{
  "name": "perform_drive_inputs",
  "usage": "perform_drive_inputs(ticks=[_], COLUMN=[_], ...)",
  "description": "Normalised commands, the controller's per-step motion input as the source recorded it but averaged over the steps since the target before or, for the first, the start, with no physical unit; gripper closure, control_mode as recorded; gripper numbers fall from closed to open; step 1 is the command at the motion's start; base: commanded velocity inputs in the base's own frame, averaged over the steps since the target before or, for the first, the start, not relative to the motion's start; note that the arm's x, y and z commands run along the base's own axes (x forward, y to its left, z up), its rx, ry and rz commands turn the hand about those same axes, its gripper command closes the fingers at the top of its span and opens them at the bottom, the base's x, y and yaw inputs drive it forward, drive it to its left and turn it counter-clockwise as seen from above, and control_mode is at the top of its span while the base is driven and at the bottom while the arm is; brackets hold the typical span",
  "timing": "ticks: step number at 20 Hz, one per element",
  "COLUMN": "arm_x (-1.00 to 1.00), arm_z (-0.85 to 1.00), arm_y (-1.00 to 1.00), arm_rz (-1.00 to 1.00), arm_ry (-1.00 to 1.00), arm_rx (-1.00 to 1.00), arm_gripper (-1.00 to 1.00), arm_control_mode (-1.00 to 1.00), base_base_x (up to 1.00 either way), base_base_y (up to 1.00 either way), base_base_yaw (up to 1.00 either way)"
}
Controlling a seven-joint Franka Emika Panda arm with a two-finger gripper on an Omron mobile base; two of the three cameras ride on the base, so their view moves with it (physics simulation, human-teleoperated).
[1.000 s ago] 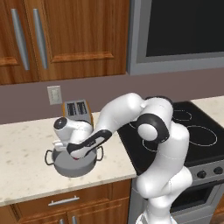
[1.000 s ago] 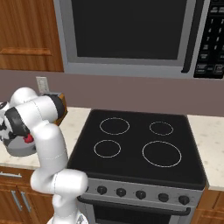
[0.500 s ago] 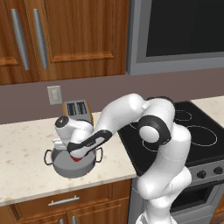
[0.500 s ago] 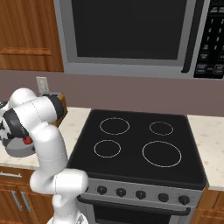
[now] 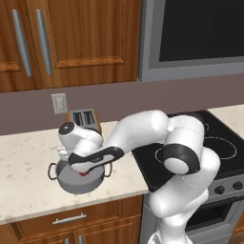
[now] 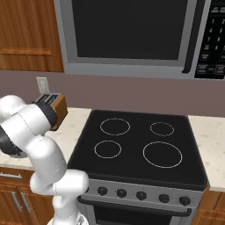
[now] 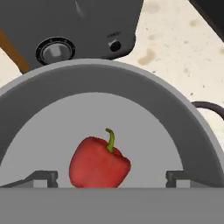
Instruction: Turn on the sink faucet. Then move the bell pepper from the counter to the sink. Turn off the sink. Move the vegetable from the sink to the pot next to the stove. Finally move the pot to the rear right burner.
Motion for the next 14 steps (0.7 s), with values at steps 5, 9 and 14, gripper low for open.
perform_drive_inputs(ticks=[5, 9, 14], arm_x=[-0.36, -0.28, -0.15], arm_z=[0.14, 0.02, 0.06], arm_y=[-0.56, -0.56, -0.4], arm_rz=[-0.06, -0.01, 0.0], arm_ry=[0.0, 0.0, 0.0], arm_rx=[0.1, 0.09, 0.07], arm_gripper=[-1.0, -1.0, -1.0], arm_control_mode=[-1.0, -1.0, -1.0], base_base_x=[0.0, 0.0, 0.0], base_base_y=[0.0, 0.0, 0.0], base_base_yaw=[0.0, 0.0, 0.0])
